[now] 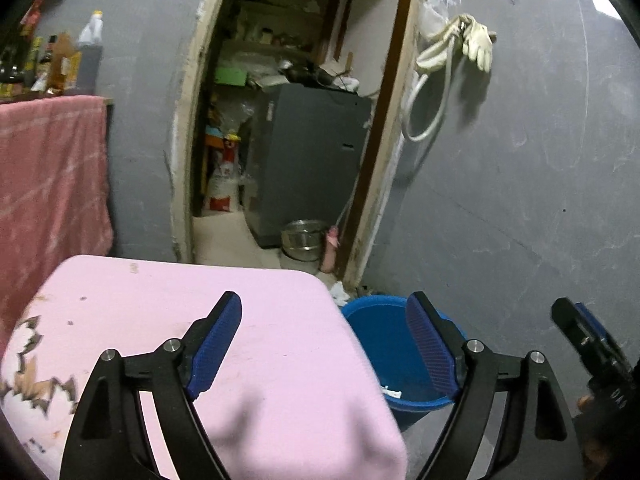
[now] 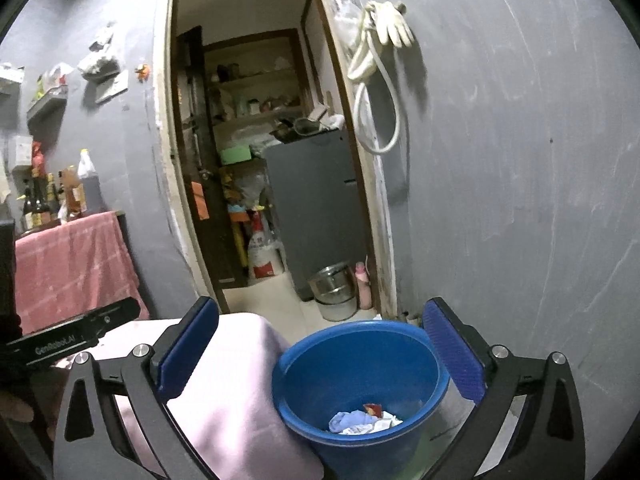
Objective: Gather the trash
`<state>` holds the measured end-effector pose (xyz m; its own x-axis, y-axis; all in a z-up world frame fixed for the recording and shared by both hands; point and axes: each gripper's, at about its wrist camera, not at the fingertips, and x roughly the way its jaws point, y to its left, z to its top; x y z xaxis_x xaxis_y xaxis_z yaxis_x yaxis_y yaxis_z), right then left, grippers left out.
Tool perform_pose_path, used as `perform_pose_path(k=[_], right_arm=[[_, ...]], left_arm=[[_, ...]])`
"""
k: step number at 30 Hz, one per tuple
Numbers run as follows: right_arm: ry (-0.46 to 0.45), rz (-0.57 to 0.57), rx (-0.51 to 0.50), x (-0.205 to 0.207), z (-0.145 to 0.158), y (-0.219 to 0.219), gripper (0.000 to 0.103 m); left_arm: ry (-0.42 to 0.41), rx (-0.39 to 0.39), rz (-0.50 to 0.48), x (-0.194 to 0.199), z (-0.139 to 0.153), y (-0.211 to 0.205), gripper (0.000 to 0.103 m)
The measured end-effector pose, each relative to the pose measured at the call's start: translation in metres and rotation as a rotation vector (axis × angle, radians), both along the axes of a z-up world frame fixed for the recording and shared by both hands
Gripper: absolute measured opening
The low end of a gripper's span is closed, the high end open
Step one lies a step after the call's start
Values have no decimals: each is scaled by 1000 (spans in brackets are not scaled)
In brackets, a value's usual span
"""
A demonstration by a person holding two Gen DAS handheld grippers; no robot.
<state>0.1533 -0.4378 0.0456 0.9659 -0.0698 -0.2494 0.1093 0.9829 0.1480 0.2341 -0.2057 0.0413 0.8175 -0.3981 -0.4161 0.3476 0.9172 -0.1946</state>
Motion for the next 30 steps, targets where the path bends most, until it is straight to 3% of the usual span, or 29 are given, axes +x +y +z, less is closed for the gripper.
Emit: perform_pose_path(k=[2, 5, 17, 30], right_arm=[[-5, 5, -15, -9, 7, 7, 103], [-15, 14, -33, -23, 18, 19, 103], [-48, 42, -46, -73, 41, 63, 103], [-21, 51, -94, -123, 39, 97, 103]], left_arm=[[-17, 3, 3, -13, 5, 9, 81], [-43, -11, 16, -32, 13, 26, 98], [-135, -18, 42, -99, 40, 74, 101], [-160, -12, 95, -158, 27, 105, 101]])
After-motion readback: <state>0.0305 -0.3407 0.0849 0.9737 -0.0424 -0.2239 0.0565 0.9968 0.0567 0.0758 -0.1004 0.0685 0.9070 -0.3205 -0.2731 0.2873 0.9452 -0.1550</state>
